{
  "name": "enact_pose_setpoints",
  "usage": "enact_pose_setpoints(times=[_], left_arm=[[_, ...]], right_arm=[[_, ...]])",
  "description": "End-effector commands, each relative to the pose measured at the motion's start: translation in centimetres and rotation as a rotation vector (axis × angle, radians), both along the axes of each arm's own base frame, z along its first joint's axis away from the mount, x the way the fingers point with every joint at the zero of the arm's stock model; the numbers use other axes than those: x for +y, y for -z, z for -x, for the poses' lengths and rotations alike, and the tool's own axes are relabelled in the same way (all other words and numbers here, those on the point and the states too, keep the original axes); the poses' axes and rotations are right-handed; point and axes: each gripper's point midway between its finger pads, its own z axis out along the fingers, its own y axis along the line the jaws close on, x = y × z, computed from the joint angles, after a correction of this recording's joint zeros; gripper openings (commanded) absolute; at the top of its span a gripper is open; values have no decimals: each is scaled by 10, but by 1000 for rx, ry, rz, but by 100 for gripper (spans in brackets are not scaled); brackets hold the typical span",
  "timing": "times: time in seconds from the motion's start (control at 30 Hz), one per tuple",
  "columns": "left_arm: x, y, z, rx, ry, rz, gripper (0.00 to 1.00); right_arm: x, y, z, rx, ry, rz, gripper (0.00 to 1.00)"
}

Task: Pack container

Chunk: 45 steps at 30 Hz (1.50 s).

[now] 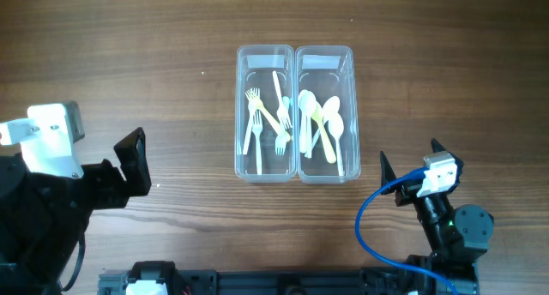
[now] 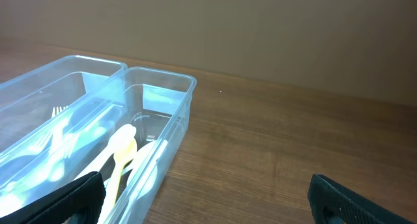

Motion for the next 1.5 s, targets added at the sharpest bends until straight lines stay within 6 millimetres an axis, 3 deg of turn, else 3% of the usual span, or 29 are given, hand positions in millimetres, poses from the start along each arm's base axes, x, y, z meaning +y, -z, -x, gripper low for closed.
enact_pose_setpoints(times=[0.0,0.23,1.47], left_arm=[[2,-2,0,-6,-4,-13,100],[2,-2,0,-6,-4,-13,100],[2,0,2,3,-4,-13,100]], right_arm=[[2,-3,1,-23,-10,10,100],[3,-7,6,-101,-10,20,100],[3,-1,3,-99,-13,19,100]])
